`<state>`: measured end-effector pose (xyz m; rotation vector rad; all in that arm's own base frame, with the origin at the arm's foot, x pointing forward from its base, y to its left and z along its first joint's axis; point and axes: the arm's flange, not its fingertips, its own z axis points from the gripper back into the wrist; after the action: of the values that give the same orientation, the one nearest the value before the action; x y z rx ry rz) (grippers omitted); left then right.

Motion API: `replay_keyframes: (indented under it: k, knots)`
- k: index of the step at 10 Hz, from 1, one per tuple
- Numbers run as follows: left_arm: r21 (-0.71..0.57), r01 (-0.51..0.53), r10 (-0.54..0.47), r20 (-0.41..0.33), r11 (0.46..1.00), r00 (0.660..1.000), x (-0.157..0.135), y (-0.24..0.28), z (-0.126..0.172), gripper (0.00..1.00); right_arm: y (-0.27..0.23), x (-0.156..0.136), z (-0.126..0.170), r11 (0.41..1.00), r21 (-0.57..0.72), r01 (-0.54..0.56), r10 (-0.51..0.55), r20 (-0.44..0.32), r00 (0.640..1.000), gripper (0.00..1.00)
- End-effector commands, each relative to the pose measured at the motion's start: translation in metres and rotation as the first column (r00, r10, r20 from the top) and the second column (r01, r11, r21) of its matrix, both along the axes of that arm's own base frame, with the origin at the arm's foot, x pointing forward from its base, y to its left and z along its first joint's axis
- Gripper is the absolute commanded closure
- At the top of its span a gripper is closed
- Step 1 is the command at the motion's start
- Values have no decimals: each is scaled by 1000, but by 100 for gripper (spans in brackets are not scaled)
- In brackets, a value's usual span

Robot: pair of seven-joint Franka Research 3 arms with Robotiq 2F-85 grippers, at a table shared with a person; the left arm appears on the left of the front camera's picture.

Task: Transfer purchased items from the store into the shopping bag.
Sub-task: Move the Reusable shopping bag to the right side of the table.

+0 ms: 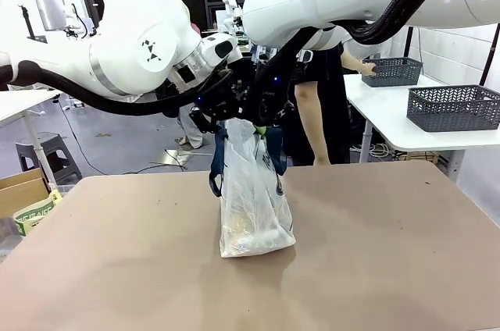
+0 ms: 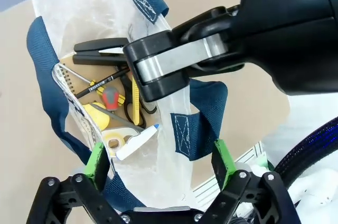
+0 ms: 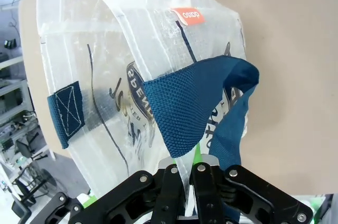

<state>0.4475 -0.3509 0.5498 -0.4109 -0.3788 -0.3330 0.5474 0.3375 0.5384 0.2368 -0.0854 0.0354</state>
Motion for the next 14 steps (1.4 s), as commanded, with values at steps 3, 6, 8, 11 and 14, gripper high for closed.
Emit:
replay_keyframes:
  k: [3,6,8,11,14]
  knots:
    - [-4,36,-36,-6,999,999,-5,5,-10,0,12,9,6,999,44,12,-12,1,1000,100]
    - [117,-12,15,-18,993,1000,-5,-7,-24,0,16,8,6,999,48,3,-3,4,1000,100]
    - [135,-52,50,11,990,999,-7,-11,-27,27,16,8,6,999,50,2,-2,2,1000,100]
    - [133,-58,56,22,989,998,-8,-10,-23,87,16,8,5,998,56,7,-7,-2,1000,100]
    - [130,-40,36,32,991,999,-9,-8,-21,100,15,7,5,998,65,0,1,-9,1000,100]
